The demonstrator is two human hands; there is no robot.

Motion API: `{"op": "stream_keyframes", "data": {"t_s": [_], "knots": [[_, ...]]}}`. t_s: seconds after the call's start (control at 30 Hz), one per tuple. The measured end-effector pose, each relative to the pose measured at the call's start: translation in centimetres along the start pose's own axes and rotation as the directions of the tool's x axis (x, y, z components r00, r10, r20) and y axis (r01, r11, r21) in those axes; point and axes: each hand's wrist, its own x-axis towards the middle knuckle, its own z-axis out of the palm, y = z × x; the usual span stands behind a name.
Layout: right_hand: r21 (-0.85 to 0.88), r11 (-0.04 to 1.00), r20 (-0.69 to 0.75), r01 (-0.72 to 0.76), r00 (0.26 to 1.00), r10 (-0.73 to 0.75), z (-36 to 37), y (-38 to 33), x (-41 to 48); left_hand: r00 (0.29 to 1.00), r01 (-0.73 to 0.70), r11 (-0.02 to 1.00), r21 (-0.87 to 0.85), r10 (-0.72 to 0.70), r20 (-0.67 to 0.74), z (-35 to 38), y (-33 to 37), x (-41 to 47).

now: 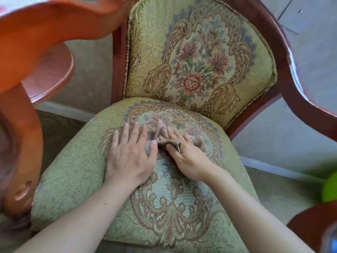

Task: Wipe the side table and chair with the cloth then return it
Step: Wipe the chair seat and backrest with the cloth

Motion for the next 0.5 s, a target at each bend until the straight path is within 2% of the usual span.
{"op": "stream_keyframes", "data": {"t_s": [0.13, 0.27, 0.37, 0.5], "knots": [[0.017, 1.0, 0.134, -0.018, 0.991, 0.015, -1.1, -0.3, -4.7, 1.0, 0.001, 1.0, -0.007, -0.001, 0.002, -0.1, -0.1, 0.1], [-0.284, 0.953, 0.053, 0.102, 0.994, -0.09, 1.1, -0.5, -6.4, 1.0, -0.003, 1.0, -0.003, 0.003, 0.002, 0.0, 0.0, 0.0], [-0.308, 0.951, -0.067, -0.004, 0.998, -0.017, 2.1, 0.1, -2.9, 1.0, -0.004, 1.0, -0.01, 0.004, -0.009, 0.1, -0.1, 0.2], [-0.256, 0.952, -0.147, -0.168, 0.98, 0.134, 0.4, 2.6, 4.3, 1.0, -0.009, 1.0, -0.023, 0.009, -0.014, 0.2, -0.1, 0.1]]}}
